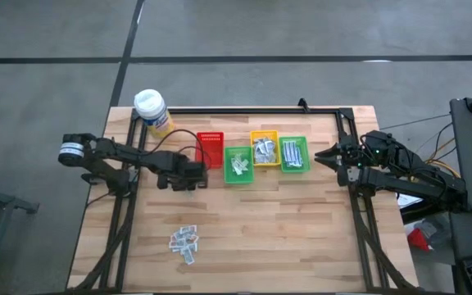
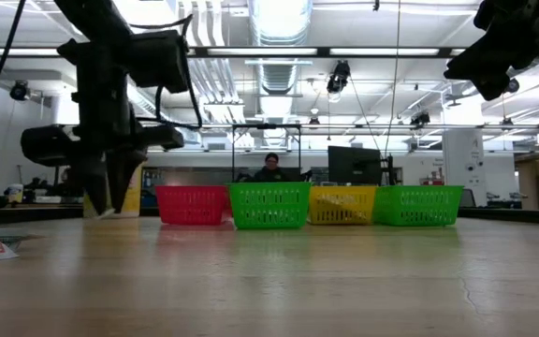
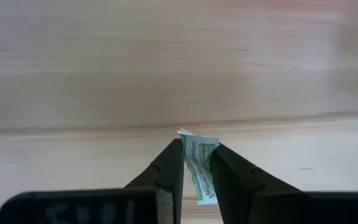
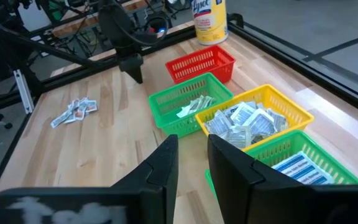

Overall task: Pick & Place First Aid Supplies
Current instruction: Put the bandage into the left green basket

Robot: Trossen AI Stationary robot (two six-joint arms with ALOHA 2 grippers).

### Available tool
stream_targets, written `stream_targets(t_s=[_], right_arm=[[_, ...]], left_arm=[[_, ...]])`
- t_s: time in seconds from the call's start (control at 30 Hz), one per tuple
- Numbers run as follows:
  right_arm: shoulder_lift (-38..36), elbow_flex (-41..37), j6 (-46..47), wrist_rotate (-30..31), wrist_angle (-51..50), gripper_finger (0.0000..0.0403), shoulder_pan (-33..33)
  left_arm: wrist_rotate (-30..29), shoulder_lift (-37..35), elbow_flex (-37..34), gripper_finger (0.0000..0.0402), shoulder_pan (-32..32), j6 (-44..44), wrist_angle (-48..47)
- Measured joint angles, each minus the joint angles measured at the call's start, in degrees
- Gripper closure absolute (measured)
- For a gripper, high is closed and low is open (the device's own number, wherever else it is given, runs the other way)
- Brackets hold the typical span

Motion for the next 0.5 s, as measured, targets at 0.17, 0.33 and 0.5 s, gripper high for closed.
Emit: stream_targets(t_s=[0.17, 0.33, 0.5], right_arm=[[0.0, 0.0, 0.0, 0.0, 0.0, 0.032, 0.0], [0.0, 0.0, 0.0, 0.0, 0.0, 0.0329, 0.0], [0.0, 0.0, 0.0, 0.0, 0.0, 0.0335, 0.0]], left_arm=[[0.0, 0.0, 0.6, 0.0331, 0.0, 1.0, 4.3], [0.0, 0.0, 1.8, 0.033, 0.0, 2.4, 9.0], [0.0, -0.1, 3.7, 0.033, 0.0, 4.4, 15.1]])
